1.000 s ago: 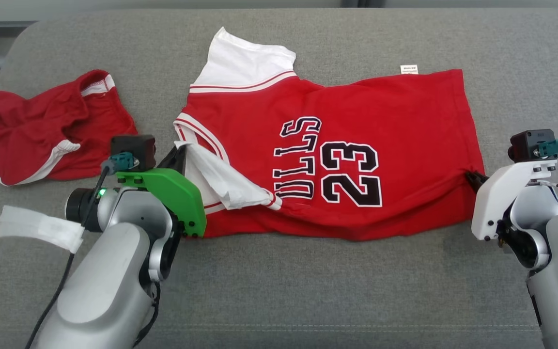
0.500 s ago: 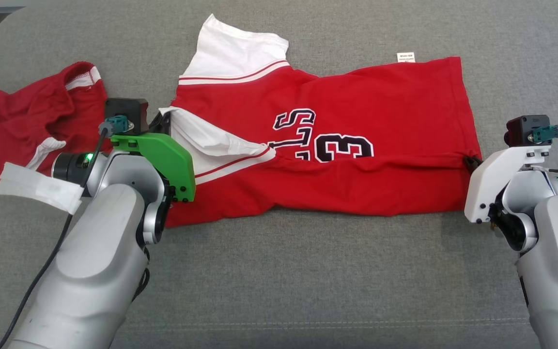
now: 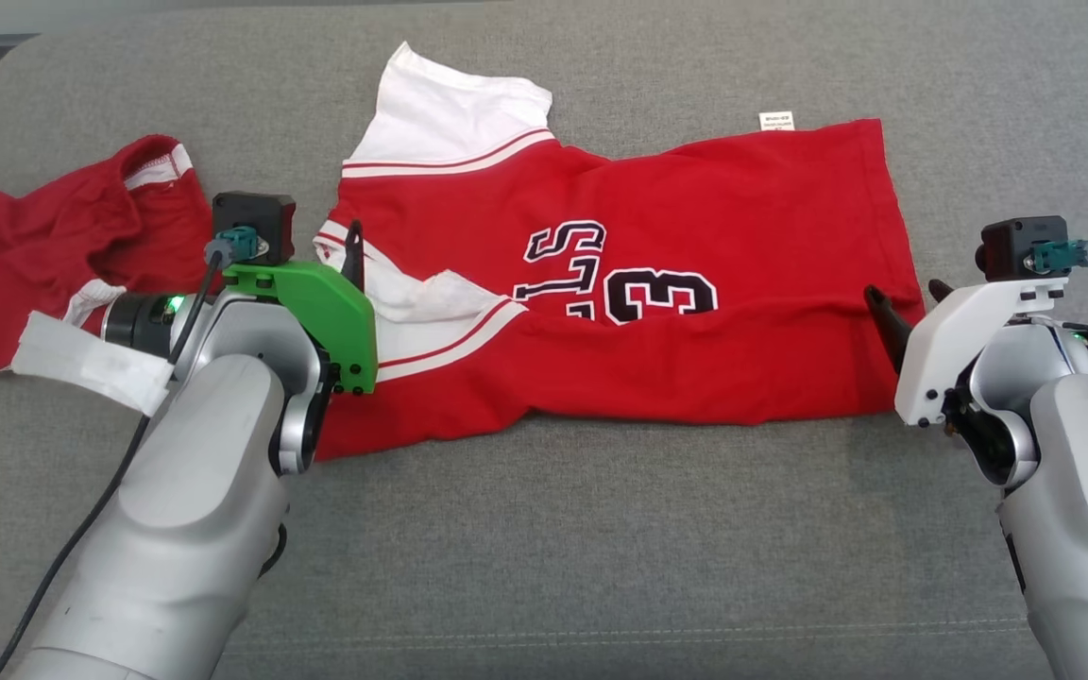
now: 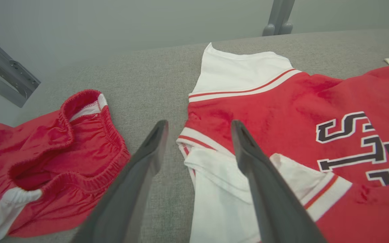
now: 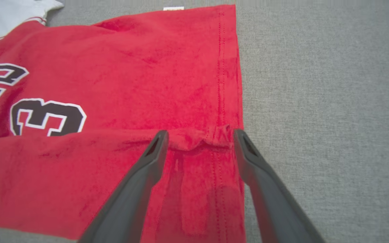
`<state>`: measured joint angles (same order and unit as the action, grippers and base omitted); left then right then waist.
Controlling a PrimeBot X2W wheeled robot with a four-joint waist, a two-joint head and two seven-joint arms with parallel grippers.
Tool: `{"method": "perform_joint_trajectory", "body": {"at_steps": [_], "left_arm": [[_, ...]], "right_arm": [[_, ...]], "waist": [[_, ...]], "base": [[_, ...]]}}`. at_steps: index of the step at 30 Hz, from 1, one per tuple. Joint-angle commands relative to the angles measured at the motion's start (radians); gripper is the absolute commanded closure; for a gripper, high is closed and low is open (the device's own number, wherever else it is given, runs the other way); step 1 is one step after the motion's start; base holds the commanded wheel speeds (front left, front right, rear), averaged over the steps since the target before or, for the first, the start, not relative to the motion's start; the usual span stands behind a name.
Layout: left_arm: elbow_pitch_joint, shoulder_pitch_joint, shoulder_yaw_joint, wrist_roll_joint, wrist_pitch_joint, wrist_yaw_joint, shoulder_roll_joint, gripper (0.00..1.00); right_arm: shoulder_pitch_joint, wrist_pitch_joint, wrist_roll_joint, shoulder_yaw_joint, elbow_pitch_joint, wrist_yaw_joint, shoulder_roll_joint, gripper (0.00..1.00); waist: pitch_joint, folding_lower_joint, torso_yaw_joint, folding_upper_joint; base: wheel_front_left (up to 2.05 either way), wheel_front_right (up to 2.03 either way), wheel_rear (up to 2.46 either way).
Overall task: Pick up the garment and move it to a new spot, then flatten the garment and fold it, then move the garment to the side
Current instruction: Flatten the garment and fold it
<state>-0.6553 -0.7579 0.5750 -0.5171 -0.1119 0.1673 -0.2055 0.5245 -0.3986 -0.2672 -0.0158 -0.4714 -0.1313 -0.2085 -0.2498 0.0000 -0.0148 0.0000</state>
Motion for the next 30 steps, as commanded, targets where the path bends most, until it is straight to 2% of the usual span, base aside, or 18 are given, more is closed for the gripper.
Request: {"method": "perform_joint_trajectory", "body": {"at_steps": [1, 9, 17, 30], "left_arm": [[-0.008, 0.016, -0.002, -0.001, 0.009, -0.003, -0.012, 0.00], [0.035, 0.144, 0.011, -0.010, 0.040, 0.016, -0.040, 0.00], [0.109, 0.310, 0.041, -0.010, -0.010, 0.067, -0.075, 0.00], [0.141, 0.321, 0.052, -0.021, -0.054, 0.098, -0.083, 0.00]], "right_arm": [[-0.005, 0.012, -0.008, 0.001, 0.005, 0.001, -0.006, 0.00], [-0.104, 0.013, -0.016, 0.025, 0.080, 0.001, -0.017, 0.00], [-0.241, 0.003, 0.010, 0.091, 0.139, 0.001, 0.032, 0.00], [-0.195, 0.031, 0.079, 0.134, 0.087, 0.001, 0.079, 0.00]], "waist": [[0.015, 0.0000, -0.001, 0.0000], [0.078, 0.0000, 0.000, 0.0000], [0.098, 0.0000, 0.010, 0.0000], [0.053, 0.0000, 0.009, 0.0000]], "base": [[0.00, 0.00, 0.00], [0.00, 0.00, 0.00], [0.00, 0.00, 0.00], [0.00, 0.00, 0.00]]}}
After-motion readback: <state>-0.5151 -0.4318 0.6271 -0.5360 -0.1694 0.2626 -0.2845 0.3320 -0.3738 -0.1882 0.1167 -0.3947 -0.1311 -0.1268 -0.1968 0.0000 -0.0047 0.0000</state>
